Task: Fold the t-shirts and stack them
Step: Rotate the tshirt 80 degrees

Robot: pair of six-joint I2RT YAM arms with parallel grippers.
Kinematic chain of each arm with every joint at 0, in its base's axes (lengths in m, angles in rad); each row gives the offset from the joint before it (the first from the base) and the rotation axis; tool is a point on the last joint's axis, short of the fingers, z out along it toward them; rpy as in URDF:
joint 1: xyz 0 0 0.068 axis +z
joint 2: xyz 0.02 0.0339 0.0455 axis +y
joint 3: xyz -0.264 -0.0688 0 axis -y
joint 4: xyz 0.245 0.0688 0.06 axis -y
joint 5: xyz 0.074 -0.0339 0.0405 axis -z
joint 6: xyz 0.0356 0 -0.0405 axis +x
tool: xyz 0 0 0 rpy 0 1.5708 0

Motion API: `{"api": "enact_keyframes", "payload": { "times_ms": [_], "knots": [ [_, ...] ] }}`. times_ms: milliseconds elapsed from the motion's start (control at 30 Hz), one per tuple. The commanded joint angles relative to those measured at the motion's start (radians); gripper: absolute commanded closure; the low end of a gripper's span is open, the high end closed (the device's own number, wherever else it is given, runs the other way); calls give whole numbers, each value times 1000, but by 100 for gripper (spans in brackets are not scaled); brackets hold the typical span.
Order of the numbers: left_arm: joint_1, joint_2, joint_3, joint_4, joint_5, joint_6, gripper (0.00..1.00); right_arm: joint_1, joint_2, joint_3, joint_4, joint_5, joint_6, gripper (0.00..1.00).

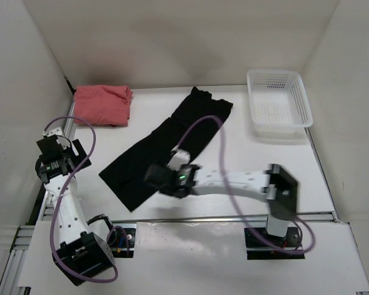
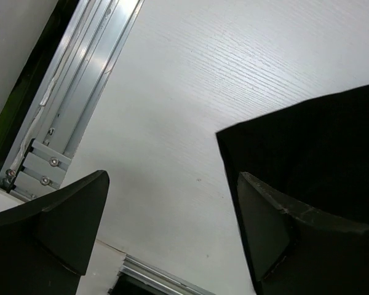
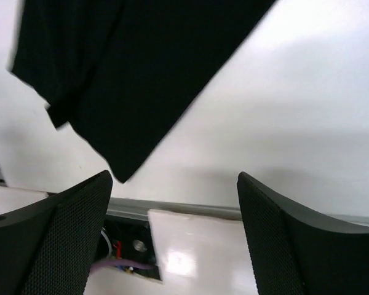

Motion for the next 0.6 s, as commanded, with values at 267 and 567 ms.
{"api": "enact_keyframes", "payload": {
  "times_ms": [267, 567],
  "knots": [
    [42, -76, 57, -109, 29, 0, 2, 114, 371, 203, 91, -73, 593, 37],
    [53, -56, 77, -119, 40, 0, 2, 76, 510, 313, 142, -213, 501, 36]
  ]
}}
